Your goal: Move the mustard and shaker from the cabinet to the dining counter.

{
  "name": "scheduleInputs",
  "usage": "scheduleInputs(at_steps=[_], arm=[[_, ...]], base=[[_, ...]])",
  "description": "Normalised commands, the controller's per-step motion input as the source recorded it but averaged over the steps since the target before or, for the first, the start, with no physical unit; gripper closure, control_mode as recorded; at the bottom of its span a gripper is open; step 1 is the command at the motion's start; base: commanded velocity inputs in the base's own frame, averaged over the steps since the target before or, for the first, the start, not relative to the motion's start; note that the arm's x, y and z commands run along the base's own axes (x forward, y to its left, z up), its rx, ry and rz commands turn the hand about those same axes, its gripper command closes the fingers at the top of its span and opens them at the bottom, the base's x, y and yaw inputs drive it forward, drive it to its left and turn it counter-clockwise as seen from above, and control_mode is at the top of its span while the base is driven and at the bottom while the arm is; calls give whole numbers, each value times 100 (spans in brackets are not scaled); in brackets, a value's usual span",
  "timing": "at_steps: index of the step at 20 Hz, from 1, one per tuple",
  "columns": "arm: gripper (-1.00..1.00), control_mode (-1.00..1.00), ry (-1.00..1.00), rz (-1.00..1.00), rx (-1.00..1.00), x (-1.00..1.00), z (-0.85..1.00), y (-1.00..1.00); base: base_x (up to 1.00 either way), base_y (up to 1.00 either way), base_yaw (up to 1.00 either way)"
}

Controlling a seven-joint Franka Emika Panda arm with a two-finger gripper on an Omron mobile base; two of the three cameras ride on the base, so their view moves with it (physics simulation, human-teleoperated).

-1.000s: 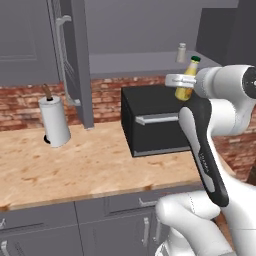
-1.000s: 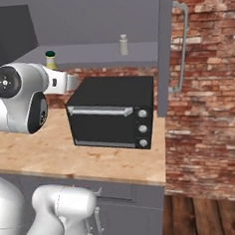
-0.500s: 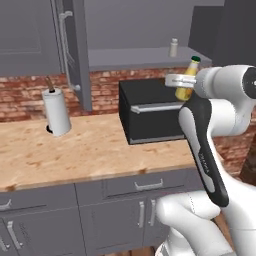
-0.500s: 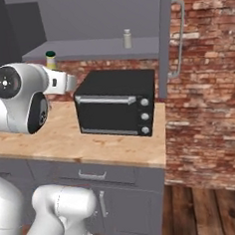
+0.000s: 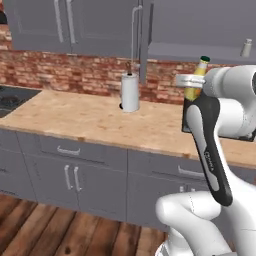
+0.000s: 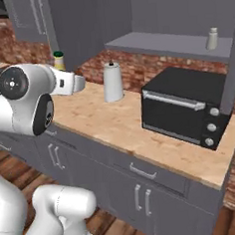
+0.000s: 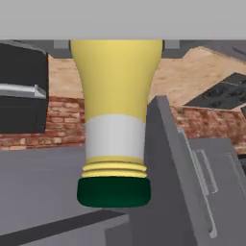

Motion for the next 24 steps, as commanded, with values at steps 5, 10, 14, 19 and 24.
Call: scheduleInputs(at_steps=[5,10,14,19,24], arm=[[100,100,0,0,0,0,0,0],[100,100,0,0,0,0,0,0],[100,100,0,0,0,0,0,0],[100,100,0,0,0,0,0,0],[100,100,0,0,0,0,0,0]], base=[[-17,0,100],[-15,0,100],[-11,0,100],[-10,3,97],[-2,8,85]])
